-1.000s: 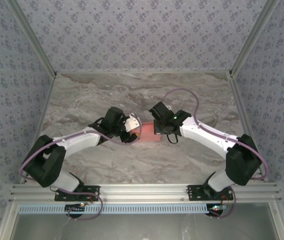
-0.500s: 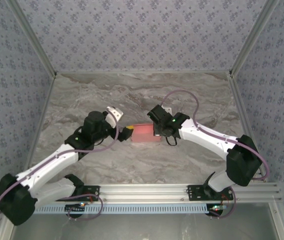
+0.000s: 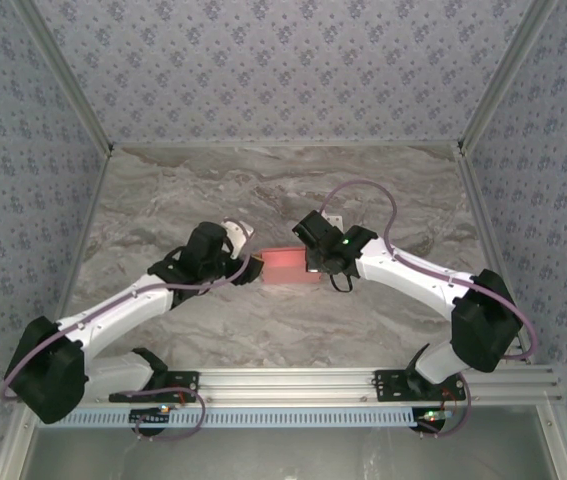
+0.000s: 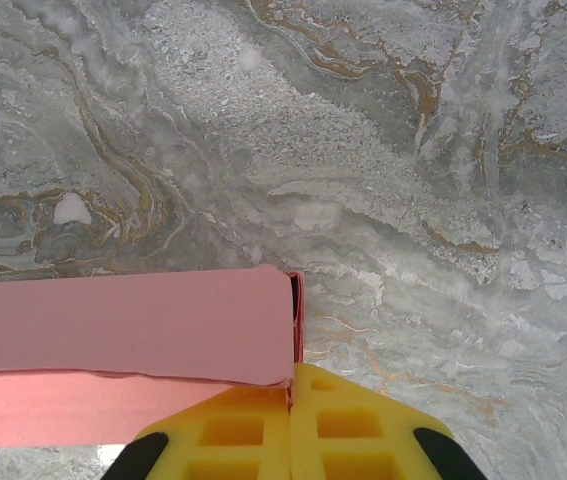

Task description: Fold the paper box

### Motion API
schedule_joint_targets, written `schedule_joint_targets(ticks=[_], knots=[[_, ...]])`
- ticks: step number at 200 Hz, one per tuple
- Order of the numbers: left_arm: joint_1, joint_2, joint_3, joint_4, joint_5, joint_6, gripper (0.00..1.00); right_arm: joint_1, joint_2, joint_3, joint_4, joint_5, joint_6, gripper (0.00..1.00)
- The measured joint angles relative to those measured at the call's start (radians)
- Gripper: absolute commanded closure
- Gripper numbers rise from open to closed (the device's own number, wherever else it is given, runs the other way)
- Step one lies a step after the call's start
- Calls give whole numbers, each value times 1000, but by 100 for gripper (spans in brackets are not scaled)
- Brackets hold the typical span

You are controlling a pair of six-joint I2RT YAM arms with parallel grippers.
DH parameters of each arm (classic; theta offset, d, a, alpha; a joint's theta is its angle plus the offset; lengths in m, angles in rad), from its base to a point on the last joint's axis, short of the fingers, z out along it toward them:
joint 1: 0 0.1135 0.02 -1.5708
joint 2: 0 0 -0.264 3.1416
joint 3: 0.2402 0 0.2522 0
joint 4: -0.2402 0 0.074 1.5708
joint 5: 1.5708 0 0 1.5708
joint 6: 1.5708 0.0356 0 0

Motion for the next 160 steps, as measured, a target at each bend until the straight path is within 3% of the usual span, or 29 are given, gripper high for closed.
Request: schedule_joint_targets(ticks=[10,31,84,105,119,129,160], knots=[[-8,10,6,1,10,8,34,0,1,1,-1,0,2,92],[-22,30,23,1,19,14,56,0,6,6,-3,0,3,92],[-24,76,72,-3,12,26,73,0,12,13,-7,0,3,92],[-24,76,83,-9,8,28,71,2,12,14,-7,0,4,92],[-27,76,88,-11,5,34,52,3,13,14,-7,0,6,92],[-29,76,90,-14,3,23,47,3,13,15,-8,0,6,92],[-31,76,90,-29,1,55,44,3,13,15,-10,0,6,92]])
